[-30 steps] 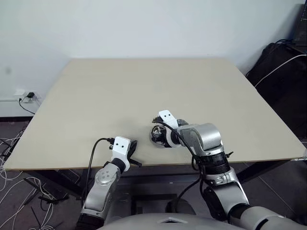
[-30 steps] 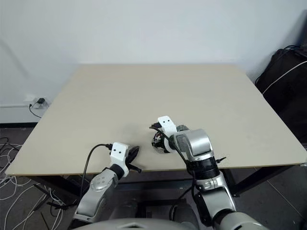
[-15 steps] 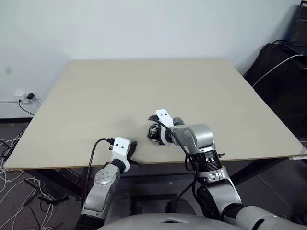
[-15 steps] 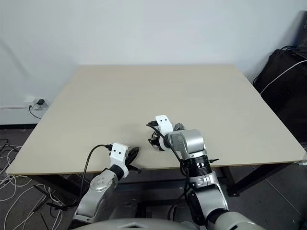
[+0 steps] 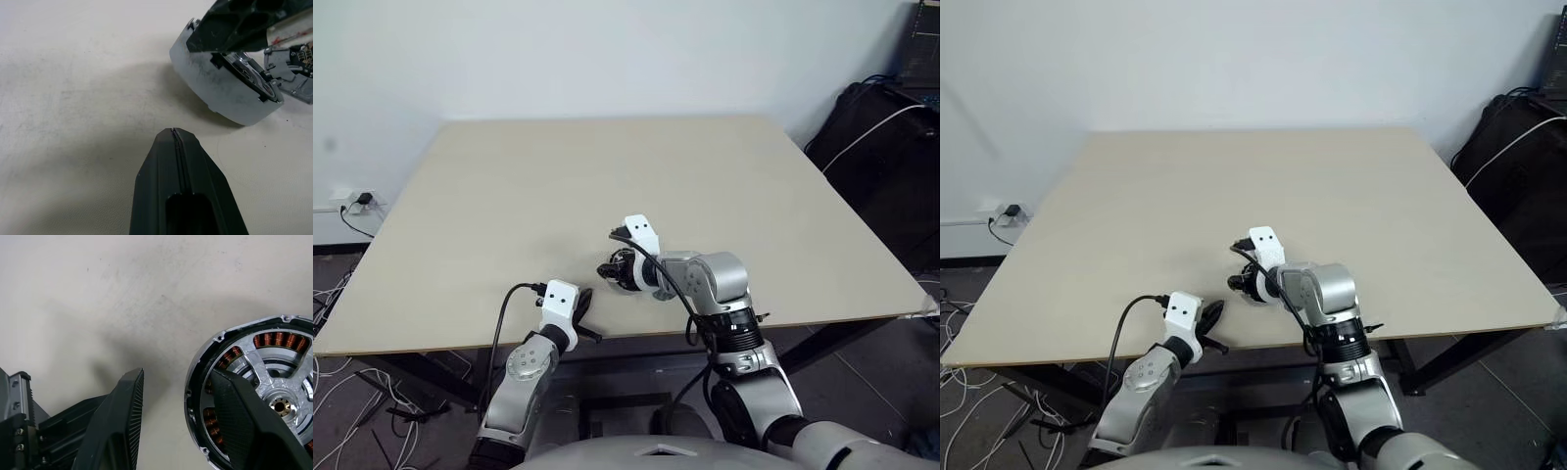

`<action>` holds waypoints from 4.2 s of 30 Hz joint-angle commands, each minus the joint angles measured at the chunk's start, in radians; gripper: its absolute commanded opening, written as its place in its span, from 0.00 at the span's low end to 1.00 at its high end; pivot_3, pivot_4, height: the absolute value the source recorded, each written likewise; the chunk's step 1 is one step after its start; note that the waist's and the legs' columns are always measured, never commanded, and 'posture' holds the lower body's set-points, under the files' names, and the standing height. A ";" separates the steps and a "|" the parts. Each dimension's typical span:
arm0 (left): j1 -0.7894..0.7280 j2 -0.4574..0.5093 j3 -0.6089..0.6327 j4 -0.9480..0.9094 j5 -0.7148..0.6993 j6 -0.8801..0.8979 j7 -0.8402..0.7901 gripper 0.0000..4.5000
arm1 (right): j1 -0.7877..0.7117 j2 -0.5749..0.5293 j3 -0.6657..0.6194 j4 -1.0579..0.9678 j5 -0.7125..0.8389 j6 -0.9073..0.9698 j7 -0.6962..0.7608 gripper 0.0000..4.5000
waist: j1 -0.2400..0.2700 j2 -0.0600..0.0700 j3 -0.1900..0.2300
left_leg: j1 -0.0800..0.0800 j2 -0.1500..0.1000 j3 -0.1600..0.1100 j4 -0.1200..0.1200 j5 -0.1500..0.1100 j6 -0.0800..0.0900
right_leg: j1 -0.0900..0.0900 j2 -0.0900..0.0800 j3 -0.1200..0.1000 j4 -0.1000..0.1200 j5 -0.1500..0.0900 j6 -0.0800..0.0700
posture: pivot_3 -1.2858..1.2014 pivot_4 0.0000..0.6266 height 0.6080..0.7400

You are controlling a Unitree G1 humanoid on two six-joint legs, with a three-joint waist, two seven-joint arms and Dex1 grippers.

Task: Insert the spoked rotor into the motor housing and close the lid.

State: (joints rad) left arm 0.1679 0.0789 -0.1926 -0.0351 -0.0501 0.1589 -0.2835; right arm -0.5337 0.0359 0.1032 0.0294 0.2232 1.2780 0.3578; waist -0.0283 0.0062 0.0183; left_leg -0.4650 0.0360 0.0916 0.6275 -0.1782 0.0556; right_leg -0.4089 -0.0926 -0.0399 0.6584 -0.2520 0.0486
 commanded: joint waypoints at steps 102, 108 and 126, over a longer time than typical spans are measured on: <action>-0.004 0.032 -0.007 -0.065 -0.005 0.026 -0.026 0.00 | 0.146 -0.178 0.207 0.029 -0.050 -0.780 0.317 0.01 | 0.016 -0.001 0.000 | 0.002 0.001 0.002 0.004 0.000 0.001 | 0.001 -0.002 -0.001 0.002 0.002 0.002 | 0.52 0.00 1.00; -0.011 0.035 -0.009 -0.063 -0.004 0.030 -0.030 0.00 | 0.204 -0.166 0.130 0.002 -0.056 -0.914 0.244 0.09 | 0.017 -0.002 -0.001 | 0.002 0.001 0.003 0.004 0.000 0.001 | 0.001 -0.002 -0.001 0.002 0.002 0.003 | 0.52 0.00 1.00; -0.010 0.045 -0.004 -0.072 -0.003 0.032 -0.035 0.00 | 0.202 -0.174 0.091 0.259 -0.105 -1.022 0.179 1.00 | 0.014 -0.002 -0.001 | 0.002 0.002 0.003 0.004 0.000 0.001 | 0.001 -0.002 -0.001 0.002 0.002 0.003 | 0.52 0.00 1.00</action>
State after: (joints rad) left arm 0.1662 0.1216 -0.1974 -0.0504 -0.0498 0.1945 -0.3188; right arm -0.3017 -0.1441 0.2082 0.3020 0.1196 0.2768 0.5382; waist -0.0139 0.0043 0.0174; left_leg -0.4628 0.0375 0.0951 0.6314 -0.1778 0.0562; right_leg -0.4079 -0.0948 -0.0405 0.6603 -0.2498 0.0514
